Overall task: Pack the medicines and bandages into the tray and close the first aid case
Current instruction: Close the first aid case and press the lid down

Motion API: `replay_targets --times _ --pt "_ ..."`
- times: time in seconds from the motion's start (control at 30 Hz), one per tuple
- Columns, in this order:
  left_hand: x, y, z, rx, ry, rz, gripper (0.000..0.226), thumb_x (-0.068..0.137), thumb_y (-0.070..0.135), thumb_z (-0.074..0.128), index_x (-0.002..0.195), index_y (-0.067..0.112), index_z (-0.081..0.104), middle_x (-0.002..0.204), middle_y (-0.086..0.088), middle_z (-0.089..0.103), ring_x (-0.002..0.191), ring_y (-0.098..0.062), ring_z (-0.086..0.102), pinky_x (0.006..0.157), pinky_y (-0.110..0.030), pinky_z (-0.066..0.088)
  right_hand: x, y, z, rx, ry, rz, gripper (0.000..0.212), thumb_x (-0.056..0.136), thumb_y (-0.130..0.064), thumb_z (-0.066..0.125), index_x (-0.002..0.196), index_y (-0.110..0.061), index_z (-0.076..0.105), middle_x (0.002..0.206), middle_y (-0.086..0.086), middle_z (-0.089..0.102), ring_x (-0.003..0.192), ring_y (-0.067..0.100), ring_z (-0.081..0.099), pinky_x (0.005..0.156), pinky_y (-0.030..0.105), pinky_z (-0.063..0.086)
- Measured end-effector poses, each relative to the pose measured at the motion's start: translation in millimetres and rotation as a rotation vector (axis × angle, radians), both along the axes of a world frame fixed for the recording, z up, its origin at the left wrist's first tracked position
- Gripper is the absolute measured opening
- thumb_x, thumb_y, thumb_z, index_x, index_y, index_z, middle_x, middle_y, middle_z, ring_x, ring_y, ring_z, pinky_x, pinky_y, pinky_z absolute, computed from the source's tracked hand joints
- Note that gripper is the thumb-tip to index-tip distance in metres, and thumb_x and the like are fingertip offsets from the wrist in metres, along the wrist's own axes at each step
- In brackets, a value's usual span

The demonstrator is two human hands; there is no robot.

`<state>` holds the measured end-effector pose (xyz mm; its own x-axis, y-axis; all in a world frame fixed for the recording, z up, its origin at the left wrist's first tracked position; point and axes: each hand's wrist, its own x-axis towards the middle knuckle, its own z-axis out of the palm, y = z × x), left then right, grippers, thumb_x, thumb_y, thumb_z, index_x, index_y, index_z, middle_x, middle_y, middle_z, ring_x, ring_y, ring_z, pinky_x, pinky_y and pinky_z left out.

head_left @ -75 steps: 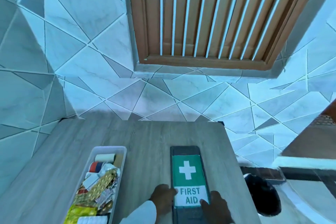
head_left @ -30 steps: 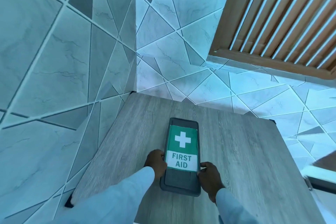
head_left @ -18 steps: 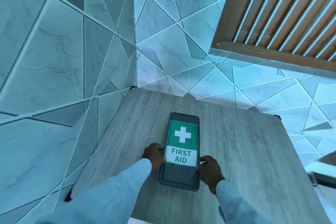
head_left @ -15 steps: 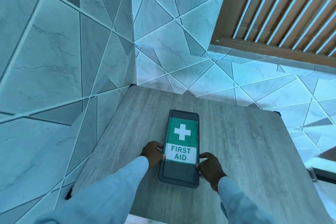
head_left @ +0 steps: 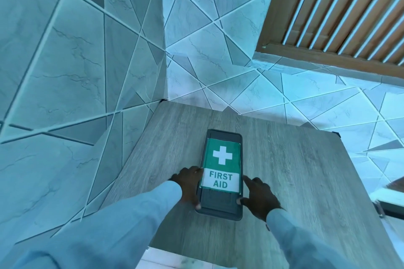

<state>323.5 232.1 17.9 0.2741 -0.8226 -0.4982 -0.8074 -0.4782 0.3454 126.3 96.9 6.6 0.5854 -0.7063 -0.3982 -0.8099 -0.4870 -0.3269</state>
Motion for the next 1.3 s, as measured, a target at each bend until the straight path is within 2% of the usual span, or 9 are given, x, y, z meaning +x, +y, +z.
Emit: replay_targets --times 0.1,0.2,0.47,0.8,0.9,1.0,1.03,1.13,1.3 --pt "-5 1 -2 0.081 -0.153 -0.161 0.139 0.062 0.049 0.086 0.153 0.015 -0.013 0.164 -0.005 -0.01 0.151 -0.026 -0.004 0.121 -0.055 0.009 -2 -1 5 -0.095 0.152 0.188 0.115 0.06 -0.051 0.083 0.149 -0.033 0.012 0.152 -0.004 0.033 0.136 0.027 0.034 0.103 0.057 0.038" --pt "-6 -2 -4 0.105 -0.193 -0.208 0.141 0.063 0.053 0.084 0.151 0.012 -0.018 0.162 -0.007 -0.019 0.15 -0.024 -0.015 0.122 -0.052 -0.001 5 -4 5 -0.134 0.205 0.261 0.126 0.054 -0.056 0.085 0.15 -0.028 0.008 0.159 -0.004 0.02 0.143 0.029 0.025 0.107 0.061 0.031" --pt "-2 -6 1 0.05 -0.221 -0.216 0.128 0.069 0.056 0.078 0.154 0.017 -0.009 0.164 -0.005 -0.008 0.151 -0.022 -0.009 0.122 -0.053 -0.001 9 -7 -2 -0.165 0.252 0.305 0.135 0.055 -0.056 0.085 0.153 -0.02 -0.001 0.164 0.0 0.006 0.15 0.033 0.0 0.114 0.062 0.018" --pt "0 -10 -4 0.033 -0.23 -0.223 0.126 0.07 0.056 0.077 0.154 0.018 -0.009 0.164 -0.005 -0.009 0.151 -0.023 -0.009 0.119 -0.043 -0.009 20 -6 1 -0.196 0.293 0.302 0.125 0.066 -0.046 0.083 0.153 -0.015 -0.001 0.164 0.005 0.003 0.15 0.03 -0.002 0.116 0.057 0.018" --pt "1 -9 4 0.043 -0.213 -0.24 0.126 0.068 0.056 0.08 0.154 0.019 -0.005 0.165 -0.006 -0.003 0.151 -0.025 -0.001 0.12 -0.043 -0.001 26 -3 6 -0.22 0.329 0.307 0.123 0.068 -0.046 0.082 0.153 -0.014 -0.001 0.164 0.006 0.003 0.15 0.031 -0.005 0.116 0.058 0.017" --pt "7 -20 20 0.023 -0.204 -0.223 0.123 0.064 0.05 0.085 0.155 0.018 0.007 0.163 -0.008 0.011 0.147 -0.03 0.02 0.118 -0.044 0.024 28 -7 7 -0.162 0.3 0.308 0.136 0.055 -0.058 0.084 0.152 -0.019 -0.004 0.164 0.005 -0.001 0.15 0.032 -0.008 0.115 0.061 0.014" --pt "10 -25 25 0.012 -0.206 -0.218 0.124 0.064 0.049 0.085 0.155 0.018 0.006 0.164 -0.007 0.01 0.147 -0.03 0.021 0.117 -0.045 0.027 30 -9 8 -0.142 0.278 0.297 0.138 0.053 -0.062 0.083 0.152 -0.021 -0.004 0.164 0.004 -0.001 0.15 0.032 -0.008 0.115 0.062 0.014" --pt "24 -50 30 -0.002 -0.222 -0.221 0.129 0.066 0.049 0.084 0.154 0.016 -0.004 0.164 -0.007 -0.005 0.151 -0.028 0.005 0.12 -0.047 0.016 45 -22 14 -0.136 0.222 0.275 0.137 0.054 -0.065 0.081 0.151 -0.021 -0.005 0.163 0.004 -0.001 0.15 0.031 -0.006 0.115 0.063 0.013" --pt "45 -110 22 0.025 -0.266 -0.187 0.132 0.064 0.049 0.084 0.154 0.018 -0.007 0.164 -0.006 -0.01 0.151 -0.024 -0.005 0.121 -0.049 0.004 80 -71 24 -0.166 0.136 0.294 0.13 0.057 -0.057 0.083 0.151 -0.019 0.002 0.163 0.005 0.005 0.15 0.028 -0.002 0.116 0.059 0.016"
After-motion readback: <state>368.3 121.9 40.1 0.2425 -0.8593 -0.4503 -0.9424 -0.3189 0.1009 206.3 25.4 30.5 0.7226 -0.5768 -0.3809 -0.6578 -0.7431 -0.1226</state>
